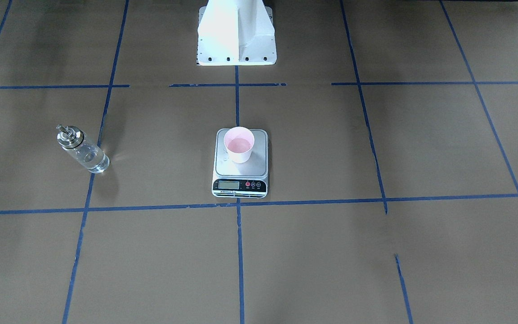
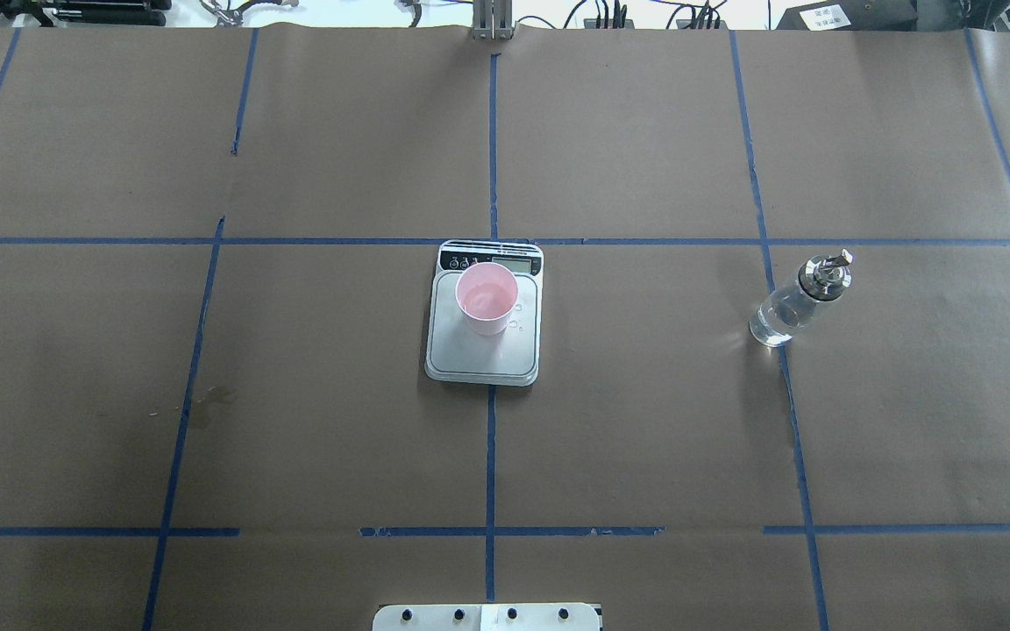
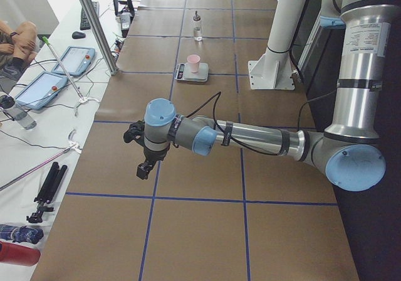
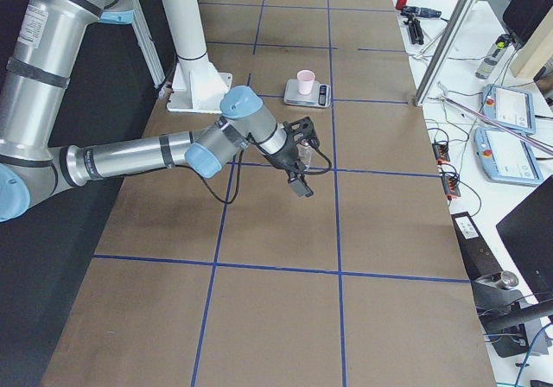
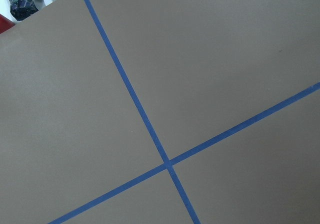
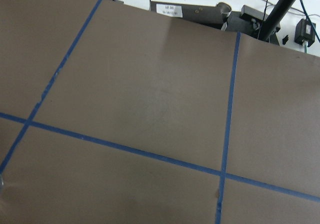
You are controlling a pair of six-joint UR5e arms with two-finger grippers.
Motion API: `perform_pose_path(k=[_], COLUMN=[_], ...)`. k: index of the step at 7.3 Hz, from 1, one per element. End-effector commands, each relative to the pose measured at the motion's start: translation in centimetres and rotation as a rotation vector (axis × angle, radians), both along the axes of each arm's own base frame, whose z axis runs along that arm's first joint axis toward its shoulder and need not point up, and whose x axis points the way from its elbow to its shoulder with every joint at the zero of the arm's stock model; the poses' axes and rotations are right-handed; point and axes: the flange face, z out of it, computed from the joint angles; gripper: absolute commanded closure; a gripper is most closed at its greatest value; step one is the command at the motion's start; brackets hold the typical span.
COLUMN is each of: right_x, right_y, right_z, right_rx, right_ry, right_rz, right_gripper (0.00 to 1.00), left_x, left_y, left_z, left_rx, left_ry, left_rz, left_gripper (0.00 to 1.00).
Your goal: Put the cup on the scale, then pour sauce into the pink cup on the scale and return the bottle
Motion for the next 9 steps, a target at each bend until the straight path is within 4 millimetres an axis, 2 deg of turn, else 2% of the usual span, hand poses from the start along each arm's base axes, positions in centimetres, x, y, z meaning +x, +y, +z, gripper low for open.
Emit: perform_pose_path(k=[1,3,5,6,7,8,9], right_x=[4.1,6.4,7.0,7.1,6.6,6.4,6.0], right_y=[-0.8,-1.9,-1.0,0.2,0.7,0.3,0.1], right_z=[2.3,3.0,5.4,6.7,9.3,9.9,10.6], right_rx=[-0.086,-0.201,-0.294,-0.372,-0.471,-0.48,-0.491], right_ry=[-0.014,0.02,0.021,0.005,-0.007,-0.01,-0.051], right_rz=[-0.144,-0.244,-0.302,-0.281,-0.255,-0.254,-0.261], right_gripper=[0.0,0.0,0.0,0.0,0.0,0.0,0.0], left_x=[0.0,0.0,0.1,0.1,0.0,0.0,0.1], left_y=[0.1,0.5,1.1,1.2,1.3,2.3,2.7], left_z=[0.1,0.8,1.8,2.8,3.7,5.3,5.5], left_rx=[-0.002,-0.015,-0.034,-0.053,-0.07,-0.118,-0.17], left_ry=[0.0,0.0,0.0,-0.001,-0.003,0.005,0.029], left_rz=[0.0,0.002,0.006,0.007,0.007,0.011,0.018], left_gripper=[0.0,0.0,0.0,0.0,0.0,0.0,0.0])
